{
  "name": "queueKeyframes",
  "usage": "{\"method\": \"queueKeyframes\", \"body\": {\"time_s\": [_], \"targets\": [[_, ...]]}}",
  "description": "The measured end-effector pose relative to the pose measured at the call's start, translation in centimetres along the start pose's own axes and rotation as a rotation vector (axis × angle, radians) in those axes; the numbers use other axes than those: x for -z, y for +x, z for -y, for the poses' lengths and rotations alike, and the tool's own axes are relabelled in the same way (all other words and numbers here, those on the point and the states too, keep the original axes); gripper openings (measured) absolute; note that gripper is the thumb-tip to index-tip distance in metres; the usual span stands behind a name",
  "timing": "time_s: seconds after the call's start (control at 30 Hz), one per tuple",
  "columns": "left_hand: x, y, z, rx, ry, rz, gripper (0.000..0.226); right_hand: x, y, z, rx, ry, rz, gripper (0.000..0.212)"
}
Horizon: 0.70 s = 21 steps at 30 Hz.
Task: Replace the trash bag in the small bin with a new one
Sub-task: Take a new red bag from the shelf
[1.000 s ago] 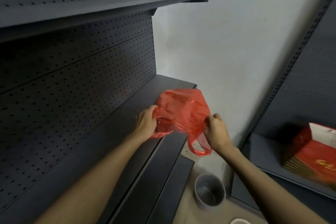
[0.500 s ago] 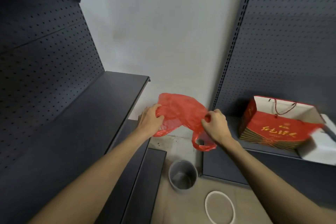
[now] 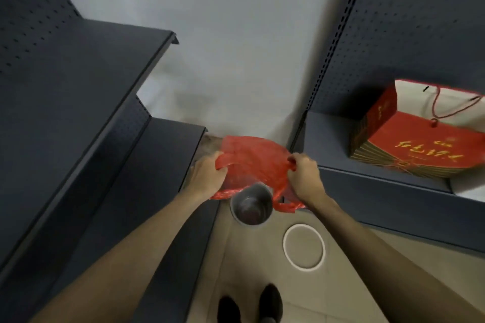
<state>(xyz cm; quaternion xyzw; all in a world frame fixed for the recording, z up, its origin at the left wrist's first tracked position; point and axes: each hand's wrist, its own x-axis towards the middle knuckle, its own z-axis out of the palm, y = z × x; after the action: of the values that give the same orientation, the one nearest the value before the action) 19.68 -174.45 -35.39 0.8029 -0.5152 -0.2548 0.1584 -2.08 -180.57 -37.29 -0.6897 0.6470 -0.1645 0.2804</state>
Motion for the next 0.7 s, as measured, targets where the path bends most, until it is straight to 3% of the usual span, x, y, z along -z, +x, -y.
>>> {"method": "queueKeyframes", "body": {"time_s": [0.43, 0.7], "targets": [[-19.1, 4.9, 12.9, 0.144, -0.042, 0.169, 0.03, -18.2, 3.2, -13.4, -0.049, -0.054, 0.069, 0.037], [-26.7, 7.6, 18.0, 0.217, -0.135, 0.207, 0.028, -26.7, 4.6, -18.8, -0.026, -0.071, 0.175, 0.037]]}}
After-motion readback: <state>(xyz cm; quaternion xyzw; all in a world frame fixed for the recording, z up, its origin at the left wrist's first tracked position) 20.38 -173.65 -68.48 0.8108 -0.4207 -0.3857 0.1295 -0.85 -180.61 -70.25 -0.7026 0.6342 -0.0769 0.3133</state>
